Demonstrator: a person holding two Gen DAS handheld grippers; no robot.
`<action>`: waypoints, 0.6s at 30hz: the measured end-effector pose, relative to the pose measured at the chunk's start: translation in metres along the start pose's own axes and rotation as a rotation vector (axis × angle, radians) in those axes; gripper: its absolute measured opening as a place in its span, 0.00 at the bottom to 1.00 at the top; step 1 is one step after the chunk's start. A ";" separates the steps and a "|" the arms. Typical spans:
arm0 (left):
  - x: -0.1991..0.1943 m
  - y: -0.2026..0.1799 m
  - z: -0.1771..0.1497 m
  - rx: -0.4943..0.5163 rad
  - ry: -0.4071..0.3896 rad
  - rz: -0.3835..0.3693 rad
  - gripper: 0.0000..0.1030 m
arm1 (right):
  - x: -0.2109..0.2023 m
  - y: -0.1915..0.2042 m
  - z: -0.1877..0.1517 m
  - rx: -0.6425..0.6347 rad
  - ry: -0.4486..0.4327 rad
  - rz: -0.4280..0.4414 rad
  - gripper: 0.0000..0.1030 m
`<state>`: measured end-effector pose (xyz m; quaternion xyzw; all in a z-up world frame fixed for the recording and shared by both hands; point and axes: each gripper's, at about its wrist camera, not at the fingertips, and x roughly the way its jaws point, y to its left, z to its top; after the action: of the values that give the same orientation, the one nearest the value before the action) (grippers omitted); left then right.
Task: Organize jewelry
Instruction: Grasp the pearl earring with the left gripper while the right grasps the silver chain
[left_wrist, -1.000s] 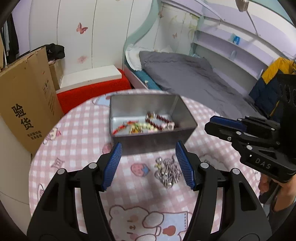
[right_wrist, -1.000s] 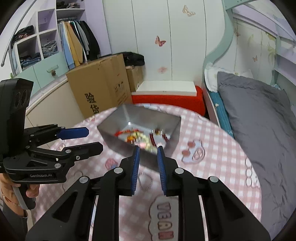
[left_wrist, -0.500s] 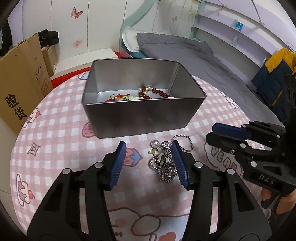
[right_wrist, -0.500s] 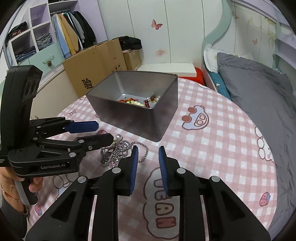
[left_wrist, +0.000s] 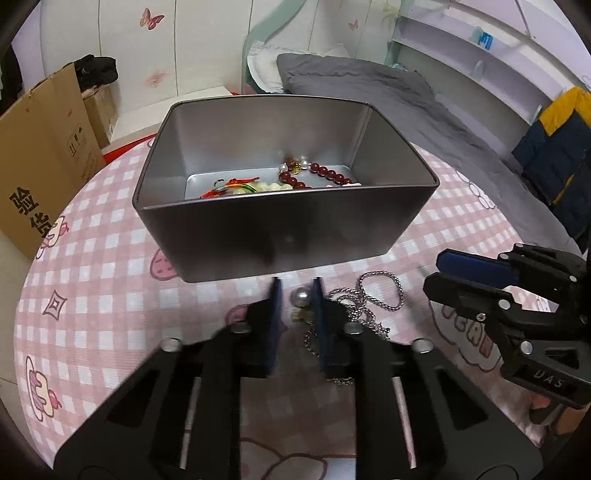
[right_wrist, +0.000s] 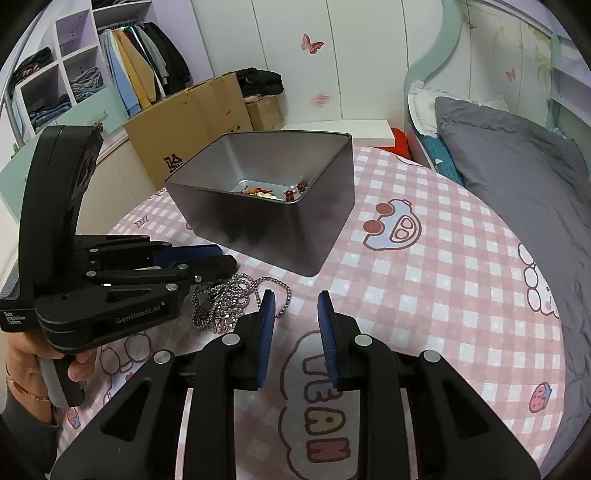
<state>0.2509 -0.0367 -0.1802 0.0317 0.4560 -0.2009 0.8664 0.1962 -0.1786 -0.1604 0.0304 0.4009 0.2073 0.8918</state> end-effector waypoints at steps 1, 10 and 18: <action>-0.001 0.001 0.000 -0.003 -0.004 0.005 0.10 | 0.000 0.001 0.001 0.000 0.000 -0.001 0.21; -0.037 0.030 -0.006 -0.111 -0.078 -0.058 0.10 | -0.005 0.008 0.002 -0.013 -0.007 0.005 0.22; -0.057 0.045 -0.016 -0.138 -0.099 -0.039 0.10 | 0.002 0.030 0.003 -0.050 0.016 0.027 0.22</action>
<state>0.2264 0.0271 -0.1496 -0.0470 0.4257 -0.1873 0.8840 0.1887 -0.1503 -0.1531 0.0120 0.4021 0.2296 0.8863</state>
